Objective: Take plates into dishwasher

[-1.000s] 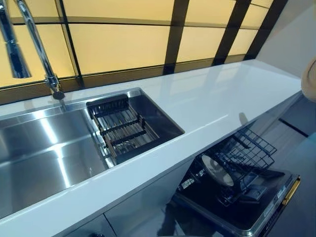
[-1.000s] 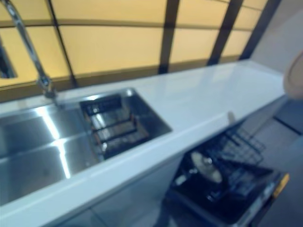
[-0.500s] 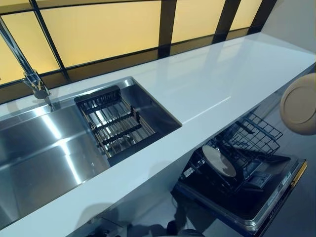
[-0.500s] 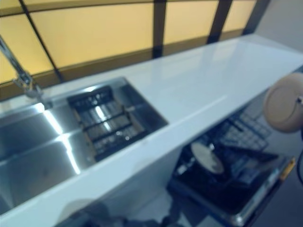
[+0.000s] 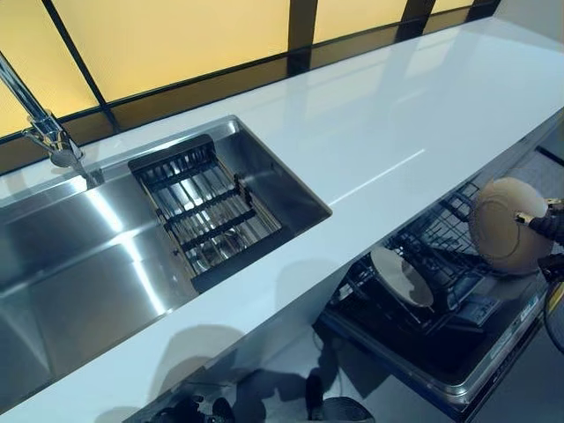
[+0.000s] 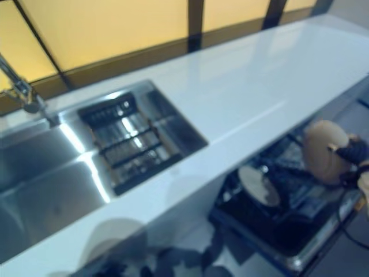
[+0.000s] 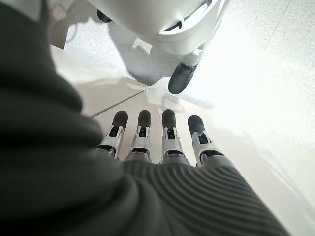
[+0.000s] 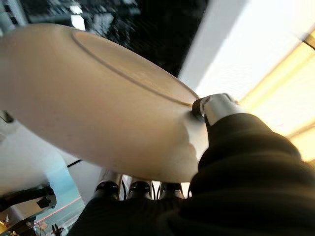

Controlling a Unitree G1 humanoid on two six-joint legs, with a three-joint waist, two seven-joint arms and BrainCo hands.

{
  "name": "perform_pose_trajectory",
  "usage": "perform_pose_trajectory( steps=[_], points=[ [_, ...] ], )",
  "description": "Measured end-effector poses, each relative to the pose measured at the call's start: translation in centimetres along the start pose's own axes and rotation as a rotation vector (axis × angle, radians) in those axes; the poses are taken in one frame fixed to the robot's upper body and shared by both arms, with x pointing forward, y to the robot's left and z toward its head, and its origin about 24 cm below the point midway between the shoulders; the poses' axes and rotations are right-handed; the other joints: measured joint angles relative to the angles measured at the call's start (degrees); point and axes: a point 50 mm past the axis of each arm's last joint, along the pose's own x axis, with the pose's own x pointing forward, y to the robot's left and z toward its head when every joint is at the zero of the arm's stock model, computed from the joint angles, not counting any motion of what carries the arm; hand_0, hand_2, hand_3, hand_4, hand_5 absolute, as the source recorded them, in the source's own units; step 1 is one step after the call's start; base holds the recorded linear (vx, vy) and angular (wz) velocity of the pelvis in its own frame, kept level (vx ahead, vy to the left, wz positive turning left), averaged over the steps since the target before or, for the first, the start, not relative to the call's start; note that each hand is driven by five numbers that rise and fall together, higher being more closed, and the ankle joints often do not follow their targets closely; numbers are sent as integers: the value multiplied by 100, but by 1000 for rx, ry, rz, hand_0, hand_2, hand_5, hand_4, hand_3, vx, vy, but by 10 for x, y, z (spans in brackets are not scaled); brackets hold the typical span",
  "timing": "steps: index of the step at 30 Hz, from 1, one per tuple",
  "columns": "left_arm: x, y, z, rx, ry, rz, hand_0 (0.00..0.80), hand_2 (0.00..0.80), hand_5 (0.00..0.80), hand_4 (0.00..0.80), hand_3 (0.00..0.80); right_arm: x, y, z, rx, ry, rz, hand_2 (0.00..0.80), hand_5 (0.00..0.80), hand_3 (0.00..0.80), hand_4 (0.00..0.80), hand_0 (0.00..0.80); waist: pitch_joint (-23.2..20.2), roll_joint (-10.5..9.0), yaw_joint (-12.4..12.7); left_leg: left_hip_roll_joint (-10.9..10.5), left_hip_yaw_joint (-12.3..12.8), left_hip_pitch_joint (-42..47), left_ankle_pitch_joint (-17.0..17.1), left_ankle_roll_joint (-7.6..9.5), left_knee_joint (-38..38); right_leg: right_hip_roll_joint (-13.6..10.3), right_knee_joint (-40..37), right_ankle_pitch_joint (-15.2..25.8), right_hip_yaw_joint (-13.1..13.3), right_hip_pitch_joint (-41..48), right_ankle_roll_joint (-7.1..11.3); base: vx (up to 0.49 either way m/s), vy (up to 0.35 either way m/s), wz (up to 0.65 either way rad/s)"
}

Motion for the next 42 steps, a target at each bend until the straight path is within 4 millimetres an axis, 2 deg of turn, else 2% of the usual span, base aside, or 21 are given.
perform_pose_trajectory(
  steps=[8,12,17,27,33,38,42],
  points=[
    [1,-2,8,-2,-26,-7,0,0,0,0,0,3,21,2,-187,-2,44,800,800,800,800,800,119,207,2,-17,-35,-113,31,0,5,-18,0,1,-40,-94,0,-16,-3,1],
    [2,-3,14,-3,-46,-9,0,0,0,0,0,6,23,7,-205,-4,-4,800,800,800,800,800,186,323,4,-40,-133,-163,51,17,4,-43,-1,-3,-142,-87,5,-4,3,12],
    [3,-4,20,-4,-64,-11,0,0,0,0,0,9,36,11,-246,-19,-40,800,800,800,800,800,240,423,101,-54,-146,-166,57,24,4,-56,-1,-5,-154,-82,10,0,0,1],
    [4,-5,27,-4,-85,-13,0,0,0,0,0,11,53,18,-352,-52,-51,800,800,800,800,800,262,466,161,-71,-190,-209,65,32,5,-71,-1,-10,-200,-94,16,-1,-6,2],
    [4,-3,35,-1,-110,-7,0,0,0,0,0,13,63,21,-438,-69,-28,800,800,800,800,800,318,530,188,-71,-305,-297,104,28,6,-70,-1,-14,-300,-121,18,-10,-10,8],
    [4,0,42,2,-135,-1,0,0,0,0,0,14,72,9,-467,-29,2,800,800,800,800,800,358,557,337,-71,-320,-374,127,28,6,-68,-1,-10,-327,-187,15,-1,-2,1],
    [4,3,46,5,-147,7,0,0,0,0,0,17,68,8,-482,-17,-15,800,800,800,800,800,456,550,406,-79,-328,-381,130,31,6,-73,-1,-10,-336,-190,16,0,0,0]
  ],
)
